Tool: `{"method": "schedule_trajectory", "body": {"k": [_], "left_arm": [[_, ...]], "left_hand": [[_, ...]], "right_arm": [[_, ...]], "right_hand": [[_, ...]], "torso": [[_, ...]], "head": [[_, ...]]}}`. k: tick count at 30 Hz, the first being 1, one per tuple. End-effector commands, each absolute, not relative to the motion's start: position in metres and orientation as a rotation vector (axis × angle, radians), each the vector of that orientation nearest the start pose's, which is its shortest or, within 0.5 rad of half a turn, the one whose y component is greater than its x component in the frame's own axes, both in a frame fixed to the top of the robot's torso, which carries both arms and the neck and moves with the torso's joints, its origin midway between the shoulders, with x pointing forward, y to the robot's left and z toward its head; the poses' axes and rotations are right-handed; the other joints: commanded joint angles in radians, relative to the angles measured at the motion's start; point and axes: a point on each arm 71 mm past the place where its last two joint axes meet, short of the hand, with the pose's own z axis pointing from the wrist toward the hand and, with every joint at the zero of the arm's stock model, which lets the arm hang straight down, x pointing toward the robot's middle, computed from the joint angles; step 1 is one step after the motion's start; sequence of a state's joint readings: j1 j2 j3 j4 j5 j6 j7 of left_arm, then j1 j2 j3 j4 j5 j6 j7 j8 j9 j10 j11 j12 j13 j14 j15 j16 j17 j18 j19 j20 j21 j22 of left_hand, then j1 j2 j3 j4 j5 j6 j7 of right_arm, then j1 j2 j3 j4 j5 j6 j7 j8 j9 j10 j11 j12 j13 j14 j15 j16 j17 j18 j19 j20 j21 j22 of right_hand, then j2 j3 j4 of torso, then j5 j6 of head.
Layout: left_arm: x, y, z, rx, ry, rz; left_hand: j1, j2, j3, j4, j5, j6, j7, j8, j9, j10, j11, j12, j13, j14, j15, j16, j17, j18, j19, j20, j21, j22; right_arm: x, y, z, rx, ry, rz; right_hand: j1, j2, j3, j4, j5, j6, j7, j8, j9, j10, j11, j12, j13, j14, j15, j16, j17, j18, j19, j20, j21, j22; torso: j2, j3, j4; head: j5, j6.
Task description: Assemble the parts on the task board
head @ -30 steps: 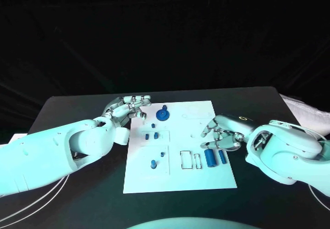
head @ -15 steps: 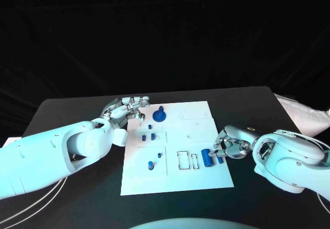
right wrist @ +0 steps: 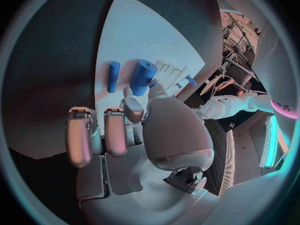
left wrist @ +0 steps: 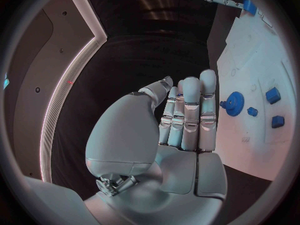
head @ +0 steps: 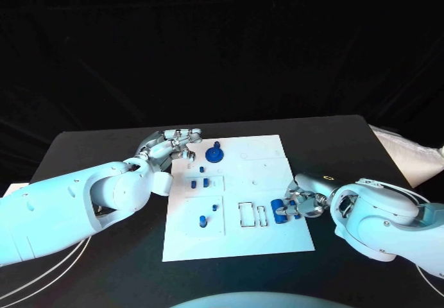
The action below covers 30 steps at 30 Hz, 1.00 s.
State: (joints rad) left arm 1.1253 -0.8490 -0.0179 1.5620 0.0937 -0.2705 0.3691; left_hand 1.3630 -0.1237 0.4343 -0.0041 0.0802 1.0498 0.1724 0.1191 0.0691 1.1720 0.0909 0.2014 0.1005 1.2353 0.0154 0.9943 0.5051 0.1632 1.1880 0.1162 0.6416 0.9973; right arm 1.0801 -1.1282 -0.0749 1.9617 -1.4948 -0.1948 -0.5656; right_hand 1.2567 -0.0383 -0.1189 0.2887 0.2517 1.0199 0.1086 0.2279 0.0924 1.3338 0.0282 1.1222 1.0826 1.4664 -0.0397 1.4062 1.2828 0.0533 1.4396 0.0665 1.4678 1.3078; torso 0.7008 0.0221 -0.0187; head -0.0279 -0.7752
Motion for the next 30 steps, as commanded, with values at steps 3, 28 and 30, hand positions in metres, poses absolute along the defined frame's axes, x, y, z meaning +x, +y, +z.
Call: {"method": "schedule_trajectory", "body": {"k": [3,28,30], "left_arm": [[0.471,0.198,-0.205,-1.287,1.473,-1.635],[0.471,0.199,-0.206,-1.288,1.474,-1.634],[0.471,0.199,-0.206,-1.288,1.475,-1.635]], "left_hand": [[0.008,0.005,-0.004,0.0,0.002,-0.006,-0.001,0.005,-0.001,-0.006,0.002,0.005,0.001,-0.004,-0.005,-0.006,-0.001,0.014,0.001,-0.003,-0.004,-0.001],[0.009,0.006,-0.007,-0.001,0.002,-0.007,-0.001,0.005,-0.001,-0.008,0.002,0.008,0.002,-0.005,-0.005,-0.006,-0.003,0.014,0.0,-0.003,-0.008,-0.004],[0.009,0.006,-0.007,-0.001,0.002,-0.007,-0.001,0.005,-0.001,-0.008,0.002,0.008,0.002,-0.005,-0.005,-0.006,-0.003,0.014,0.0,-0.003,-0.008,-0.004]], "right_arm": [[0.371,-0.226,-0.23,-0.041,2.049,0.322],[0.368,-0.219,-0.217,0.106,1.886,0.452],[0.366,-0.216,-0.214,0.127,1.874,0.478]], "right_hand": [[-0.001,0.01,-0.008,0.0,0.01,-0.003,0.0,0.007,0.002,0.009,-0.002,0.01,0.009,0.057,-0.004,0.008,0.002,-0.007,0.007,0.001,0.006,0.073],[0.06,0.088,-0.005,-0.002,0.109,0.061,-0.025,0.049,0.029,0.033,-0.023,0.037,0.062,0.058,-0.021,0.014,0.011,-0.008,0.01,-0.013,0.01,0.081],[0.059,0.09,-0.007,-0.001,0.119,0.063,-0.027,0.049,0.031,0.035,-0.025,0.037,0.065,0.058,-0.022,0.015,0.012,-0.008,0.011,-0.014,0.01,0.082]], "torso": [[0.0,0.0003,0.0],[-0.002,-0.0005,-0.0013],[-0.002,-0.0005,-0.0008]], "head": [[0.002,-0.004],[0.006,-0.007],[0.006,-0.007]]}}
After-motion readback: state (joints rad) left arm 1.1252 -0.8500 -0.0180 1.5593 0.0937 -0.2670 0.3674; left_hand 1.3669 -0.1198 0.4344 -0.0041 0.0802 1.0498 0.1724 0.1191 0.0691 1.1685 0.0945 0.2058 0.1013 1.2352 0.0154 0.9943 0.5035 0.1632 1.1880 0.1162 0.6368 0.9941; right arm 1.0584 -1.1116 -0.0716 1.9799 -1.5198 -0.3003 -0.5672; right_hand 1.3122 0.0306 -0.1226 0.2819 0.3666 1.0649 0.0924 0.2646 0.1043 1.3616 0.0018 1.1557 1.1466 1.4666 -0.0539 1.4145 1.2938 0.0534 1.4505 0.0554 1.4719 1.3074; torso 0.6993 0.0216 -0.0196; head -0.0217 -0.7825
